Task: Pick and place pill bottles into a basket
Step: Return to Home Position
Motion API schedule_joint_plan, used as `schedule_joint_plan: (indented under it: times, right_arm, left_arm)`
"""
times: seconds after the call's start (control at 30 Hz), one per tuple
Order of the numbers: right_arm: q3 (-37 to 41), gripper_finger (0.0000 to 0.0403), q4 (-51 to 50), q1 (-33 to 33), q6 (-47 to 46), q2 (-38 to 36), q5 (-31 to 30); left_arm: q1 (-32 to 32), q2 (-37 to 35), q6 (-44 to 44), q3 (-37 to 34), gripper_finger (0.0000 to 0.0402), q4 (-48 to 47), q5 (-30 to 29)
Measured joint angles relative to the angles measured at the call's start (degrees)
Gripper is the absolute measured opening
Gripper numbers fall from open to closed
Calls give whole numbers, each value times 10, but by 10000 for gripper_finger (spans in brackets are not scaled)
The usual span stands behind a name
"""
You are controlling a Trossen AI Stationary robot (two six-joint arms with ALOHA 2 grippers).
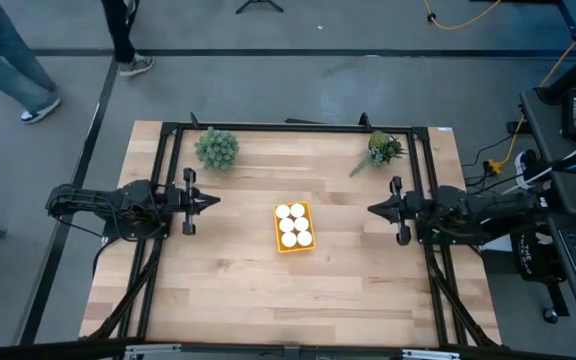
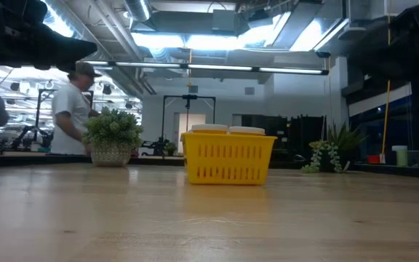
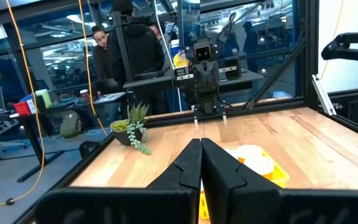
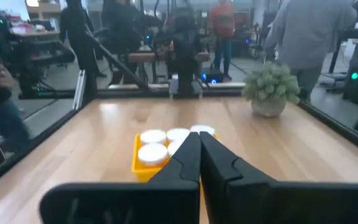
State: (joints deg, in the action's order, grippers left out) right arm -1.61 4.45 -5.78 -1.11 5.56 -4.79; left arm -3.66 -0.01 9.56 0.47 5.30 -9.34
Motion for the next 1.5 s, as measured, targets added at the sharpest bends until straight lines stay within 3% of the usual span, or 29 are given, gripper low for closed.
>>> schedule_joint_plan:
  times: [0.2, 0.5, 0.9, 1.5]
  right_arm:
    - [12, 2, -13, 0, 14, -45, 0]
    - [12, 5, -21, 0, 10, -50, 0]
    - [12, 6, -21, 0, -123, -50, -1]
    - [12, 6, -21, 0, -122, -50, -1]
  left_arm:
    - [0, 0, -17, 0, 3, 0, 0]
    - [0, 0, -28, 0, 4, 0, 0]
    - [0, 0, -28, 0, 3, 0, 0]
    - [0, 0, -28, 0, 5, 0, 0]
